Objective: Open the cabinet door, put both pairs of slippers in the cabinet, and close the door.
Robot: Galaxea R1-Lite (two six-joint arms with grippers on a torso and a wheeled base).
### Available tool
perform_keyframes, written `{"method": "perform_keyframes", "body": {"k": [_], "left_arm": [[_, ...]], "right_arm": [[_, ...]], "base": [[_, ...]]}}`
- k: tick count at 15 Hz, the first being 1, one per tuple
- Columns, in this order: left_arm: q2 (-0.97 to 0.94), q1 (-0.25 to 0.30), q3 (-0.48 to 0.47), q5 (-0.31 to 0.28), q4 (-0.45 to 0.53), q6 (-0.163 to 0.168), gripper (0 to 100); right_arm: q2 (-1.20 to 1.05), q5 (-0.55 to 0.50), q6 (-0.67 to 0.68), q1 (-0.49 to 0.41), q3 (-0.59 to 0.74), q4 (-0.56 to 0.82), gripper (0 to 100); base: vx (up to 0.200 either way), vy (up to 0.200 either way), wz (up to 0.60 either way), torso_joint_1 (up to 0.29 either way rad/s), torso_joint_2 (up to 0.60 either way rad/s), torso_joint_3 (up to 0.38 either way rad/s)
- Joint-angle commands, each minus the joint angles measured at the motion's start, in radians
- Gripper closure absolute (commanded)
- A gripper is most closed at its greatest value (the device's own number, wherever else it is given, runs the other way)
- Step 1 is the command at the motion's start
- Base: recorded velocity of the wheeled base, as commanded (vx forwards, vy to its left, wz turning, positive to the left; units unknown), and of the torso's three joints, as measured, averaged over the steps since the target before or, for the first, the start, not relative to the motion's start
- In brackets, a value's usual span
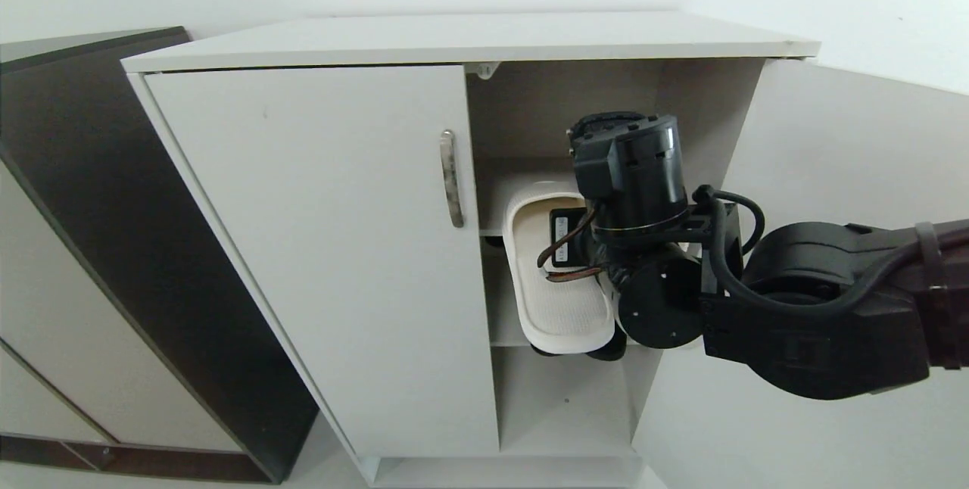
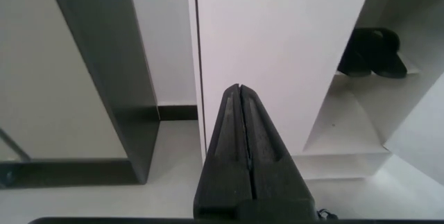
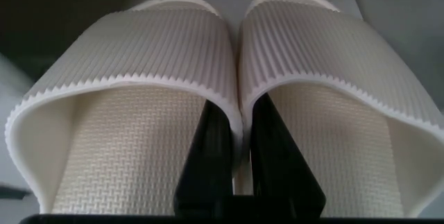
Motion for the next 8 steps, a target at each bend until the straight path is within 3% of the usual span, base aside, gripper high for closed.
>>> {"method": "perform_keyframes", "body": {"k": [1,2,8], "left_arm": [[0.001,0.0,0.0,0.002,0.0,0.0,100],[0.001,0.0,0.0,0.002,-0.001,-0.002,100],[0.001,0.0,0.0,0.002,0.0,-0.002,100]], "right_arm": [[0.002,0.001,0.0,0.0,0.0,-0.001,100],[0.002,0.001,0.001,-0.004,0.0,-0.003,100],[0.017,0.104,0.003,-0.075,-0.009,-0.018,100]], "base": [[0.2,0.0,0.0,0.007,0.0,0.007],[0.2,0.0,0.0,-0.002,0.0,0.002],[0.0,0.0,0.0,0.0,0.0,0.0]]}}
